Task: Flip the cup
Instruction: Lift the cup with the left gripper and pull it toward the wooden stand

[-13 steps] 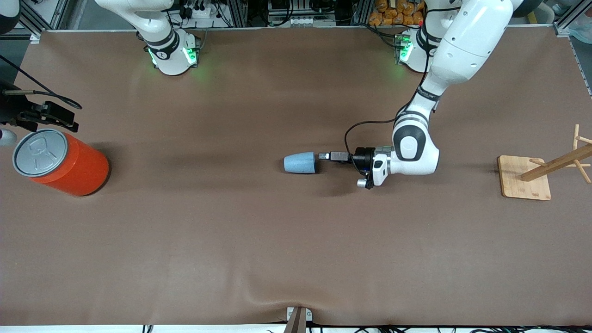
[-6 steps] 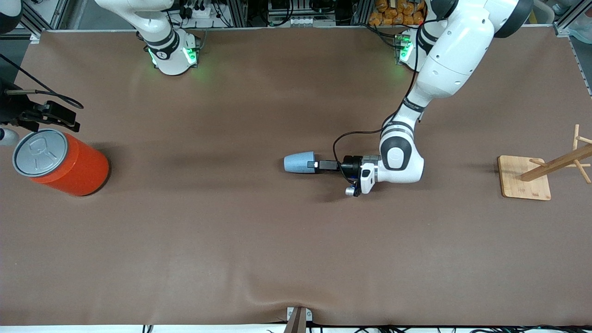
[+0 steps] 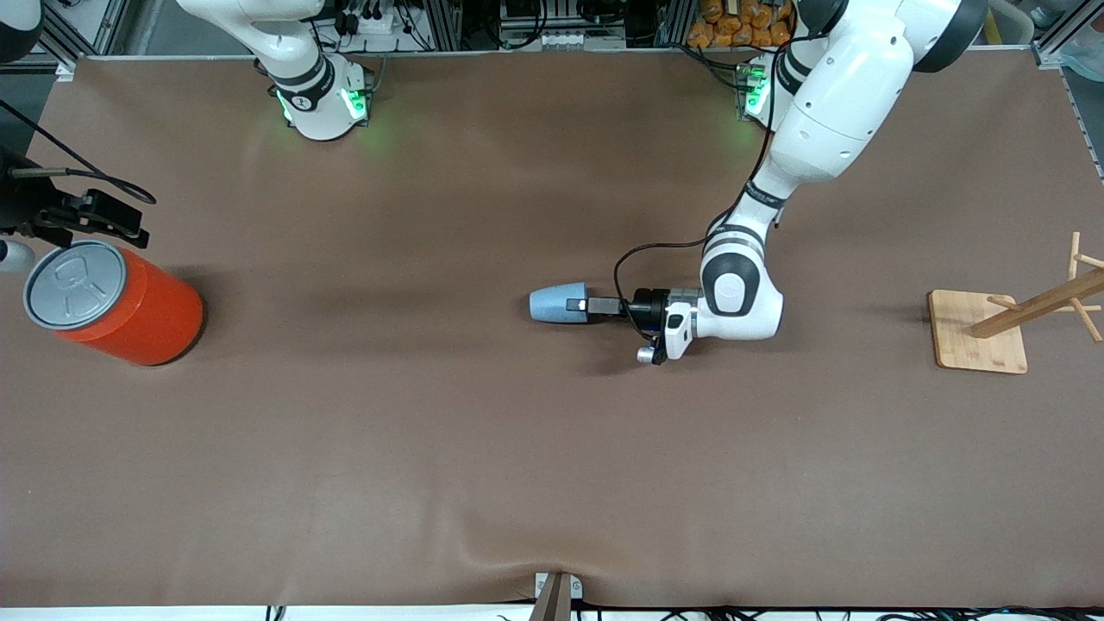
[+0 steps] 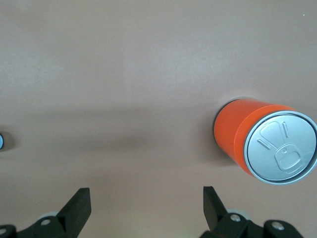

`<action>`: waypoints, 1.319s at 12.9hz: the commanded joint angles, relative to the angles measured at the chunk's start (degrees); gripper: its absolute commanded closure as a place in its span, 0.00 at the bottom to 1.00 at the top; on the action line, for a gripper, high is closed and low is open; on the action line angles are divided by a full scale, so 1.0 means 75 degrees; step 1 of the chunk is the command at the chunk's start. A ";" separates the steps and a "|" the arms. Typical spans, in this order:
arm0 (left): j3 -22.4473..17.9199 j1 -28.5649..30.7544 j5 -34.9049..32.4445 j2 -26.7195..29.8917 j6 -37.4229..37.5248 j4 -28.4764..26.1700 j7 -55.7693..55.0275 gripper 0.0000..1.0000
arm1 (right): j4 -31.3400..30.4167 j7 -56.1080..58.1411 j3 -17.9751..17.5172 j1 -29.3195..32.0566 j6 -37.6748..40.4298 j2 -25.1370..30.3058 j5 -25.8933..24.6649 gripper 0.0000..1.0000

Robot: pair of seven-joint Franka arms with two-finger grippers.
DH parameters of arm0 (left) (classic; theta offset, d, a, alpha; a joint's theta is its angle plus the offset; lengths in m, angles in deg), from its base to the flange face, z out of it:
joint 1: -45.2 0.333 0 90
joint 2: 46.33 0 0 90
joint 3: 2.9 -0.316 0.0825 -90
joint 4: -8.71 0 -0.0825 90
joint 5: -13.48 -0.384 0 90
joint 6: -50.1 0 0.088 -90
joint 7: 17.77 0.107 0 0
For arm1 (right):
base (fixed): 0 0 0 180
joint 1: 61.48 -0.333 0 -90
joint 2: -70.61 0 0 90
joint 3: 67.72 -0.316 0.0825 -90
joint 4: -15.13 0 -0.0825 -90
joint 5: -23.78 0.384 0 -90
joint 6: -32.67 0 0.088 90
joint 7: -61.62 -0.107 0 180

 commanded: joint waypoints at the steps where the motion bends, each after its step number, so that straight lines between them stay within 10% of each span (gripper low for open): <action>1: -0.0011 -0.0093 0.0285 -0.0136 -0.0126 0.0071 0.0198 0.73 | -0.0183 -0.0115 0.0071 -0.0036 -0.0051 0.0164 0.0097 0.00; 3: -0.0011 0.0000 0.0191 -0.0113 -0.0102 0.0071 0.0222 1.00 | -0.0194 -0.0115 0.0071 -0.0025 -0.0063 0.0140 0.0097 0.00; 17: -0.0105 0.0961 -0.2547 0.1349 0.0683 0.0927 -0.2868 1.00 | -0.0218 -0.0115 0.0071 -0.0025 -0.0074 0.0081 0.0097 0.00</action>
